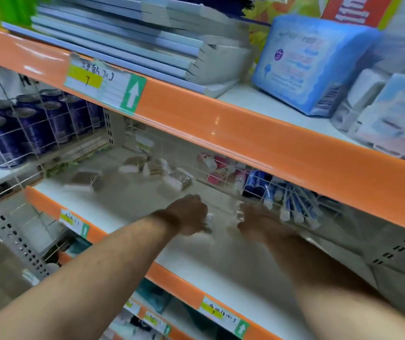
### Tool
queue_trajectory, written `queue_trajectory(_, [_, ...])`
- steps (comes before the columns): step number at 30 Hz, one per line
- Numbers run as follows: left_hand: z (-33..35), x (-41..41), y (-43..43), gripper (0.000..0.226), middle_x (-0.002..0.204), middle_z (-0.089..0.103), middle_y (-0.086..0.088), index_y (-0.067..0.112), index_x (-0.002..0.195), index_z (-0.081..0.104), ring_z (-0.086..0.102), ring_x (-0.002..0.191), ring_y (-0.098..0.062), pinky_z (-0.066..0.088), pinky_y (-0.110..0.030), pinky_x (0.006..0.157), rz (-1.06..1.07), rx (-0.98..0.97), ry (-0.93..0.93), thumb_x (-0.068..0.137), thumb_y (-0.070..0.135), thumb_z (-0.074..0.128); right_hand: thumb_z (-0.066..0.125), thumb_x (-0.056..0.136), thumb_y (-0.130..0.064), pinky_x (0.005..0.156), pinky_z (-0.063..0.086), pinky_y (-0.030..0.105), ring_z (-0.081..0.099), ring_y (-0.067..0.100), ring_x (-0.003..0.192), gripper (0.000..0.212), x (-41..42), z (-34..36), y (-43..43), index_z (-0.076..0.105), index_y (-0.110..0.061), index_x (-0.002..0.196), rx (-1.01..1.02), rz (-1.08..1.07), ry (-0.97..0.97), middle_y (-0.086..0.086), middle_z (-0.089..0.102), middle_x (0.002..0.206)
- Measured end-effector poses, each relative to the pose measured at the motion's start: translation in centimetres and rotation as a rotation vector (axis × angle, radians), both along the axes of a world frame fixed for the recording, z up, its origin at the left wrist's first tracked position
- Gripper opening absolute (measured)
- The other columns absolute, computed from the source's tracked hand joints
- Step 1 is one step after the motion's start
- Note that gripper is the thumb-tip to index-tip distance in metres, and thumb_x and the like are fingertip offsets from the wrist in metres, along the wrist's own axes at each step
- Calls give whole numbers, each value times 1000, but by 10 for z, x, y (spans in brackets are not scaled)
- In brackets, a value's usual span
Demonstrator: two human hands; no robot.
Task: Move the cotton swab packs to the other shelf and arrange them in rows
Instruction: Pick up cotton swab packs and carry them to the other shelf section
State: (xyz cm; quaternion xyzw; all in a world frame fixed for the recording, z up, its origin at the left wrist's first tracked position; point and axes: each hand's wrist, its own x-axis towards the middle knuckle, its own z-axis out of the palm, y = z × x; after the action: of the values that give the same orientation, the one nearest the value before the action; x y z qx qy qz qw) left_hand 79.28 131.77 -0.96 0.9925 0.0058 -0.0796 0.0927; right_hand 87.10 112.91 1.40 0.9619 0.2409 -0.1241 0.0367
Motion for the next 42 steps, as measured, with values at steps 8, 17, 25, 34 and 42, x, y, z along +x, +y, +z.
queue_trajectory(8, [14, -6, 1, 54, 155, 35, 3, 26, 144, 42, 40, 137, -19, 37, -40, 112, -122, -87, 106, 95, 46, 52, 57, 78, -26, 57, 42, 25, 54, 13, 76, 15, -8, -4, 3, 62, -24, 91, -13, -67, -28, 0, 61, 102])
queue_trajectory(17, [23, -16, 3, 63, 104, 62, 5, 28, 123, 57, 59, 92, -17, 54, -38, 81, -75, 67, 272, 68, 55, 73, 58, 84, -49, 85, 51, 35, 56, 20, 104, 42, -18, 1, -7, 56, -23, 117, -56, -94, 8, 1, 57, 117])
queue_trajectory(25, [25, -23, 12, 91, 143, 46, 2, 44, 147, 34, 48, 121, -21, 45, -37, 95, -86, -146, 298, 72, 25, 81, 53, 85, -19, 76, 44, 19, 53, 13, 115, 67, -27, 9, -8, 36, -30, 149, -45, -16, 174, -4, 48, 144])
queue_trajectory(34, [29, -14, 14, 36, 112, 52, 3, 27, 109, 56, 58, 80, -7, 51, -18, 54, 58, -377, 220, 85, 1, 60, 75, 78, -18, 65, 53, 27, 59, 13, 85, 51, -17, 16, -19, 53, -28, 122, 154, -114, 215, -1, 57, 113])
queue_trajectory(42, [41, -12, 23, 56, 119, 62, -13, 18, 120, 63, 67, 101, -32, 62, -41, 74, 218, -819, 241, 78, -19, 61, 67, 89, -13, 62, 60, 33, 65, 23, 82, 35, -14, 24, -27, 51, -20, 120, 452, -243, 269, 7, 54, 105])
